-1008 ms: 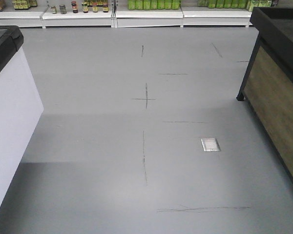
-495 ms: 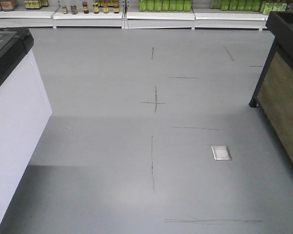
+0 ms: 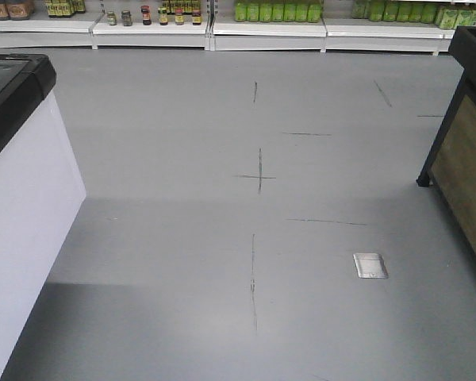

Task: Pick three apples into basket with both arms
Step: 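Drive the base forward along the aisle toward the fruit tables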

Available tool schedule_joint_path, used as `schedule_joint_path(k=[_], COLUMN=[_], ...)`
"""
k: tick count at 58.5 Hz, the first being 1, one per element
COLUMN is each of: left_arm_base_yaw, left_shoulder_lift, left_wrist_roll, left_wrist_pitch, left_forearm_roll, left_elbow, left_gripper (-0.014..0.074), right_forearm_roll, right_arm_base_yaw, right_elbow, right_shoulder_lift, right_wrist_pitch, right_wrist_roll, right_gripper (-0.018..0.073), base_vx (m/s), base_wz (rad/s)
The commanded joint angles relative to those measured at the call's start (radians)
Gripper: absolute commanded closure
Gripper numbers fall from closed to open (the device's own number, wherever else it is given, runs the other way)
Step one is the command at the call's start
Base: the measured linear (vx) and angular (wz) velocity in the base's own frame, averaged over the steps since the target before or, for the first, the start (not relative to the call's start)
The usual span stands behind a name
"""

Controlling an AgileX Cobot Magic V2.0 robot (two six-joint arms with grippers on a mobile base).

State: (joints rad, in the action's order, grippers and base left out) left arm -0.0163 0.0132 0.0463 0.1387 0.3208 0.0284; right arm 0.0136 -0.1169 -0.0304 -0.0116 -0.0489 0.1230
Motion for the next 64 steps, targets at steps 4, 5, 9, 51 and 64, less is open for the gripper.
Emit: schedule_joint_path(k=[4,5,9,51,64], left_arm_base_yaw=[-0.001,-0.001,-0.001,-0.001,-0.001], left_shoulder_lift=[0.012,0.012,0.012,0.012,0.012], left_wrist_roll=[-0.01,-0.01,-0.01,-0.01,-0.01], left_wrist_pitch=[-0.065,-0.065,-0.065,-0.065,-0.065], left_forearm_roll=[0.004,0.004,0.004,0.004,0.004], left_elbow=[-0.025,-0.025,-0.025,-0.025,-0.025], left_gripper=[0.0603,0.0603,0.0603,0.0603,0.0603], right_forearm_roll=[-0.002,-0.002,-0.002,-0.002,-0.002], right_arm_base_yaw=[0.007,0.007,0.007,0.007,0.007], right_elbow=[-0.011,-0.011,-0.011,-0.011,-0.011], right_shoulder_lift=[-0.012,-0.012,-0.012,-0.012,-0.012], right_wrist_pitch=[0.073,0.073,0.073,0.073,0.073], right_wrist_roll=[-0.004,-0.004,-0.004,-0.004,-0.004], right_gripper=[0.0564,0.0564,0.0564,0.0564,0.0564], base_vx=[0.18,0.19,0.19,0.22,0.24], base_wz=[-0.02,-0.02,-0.02,-0.04,-0.2])
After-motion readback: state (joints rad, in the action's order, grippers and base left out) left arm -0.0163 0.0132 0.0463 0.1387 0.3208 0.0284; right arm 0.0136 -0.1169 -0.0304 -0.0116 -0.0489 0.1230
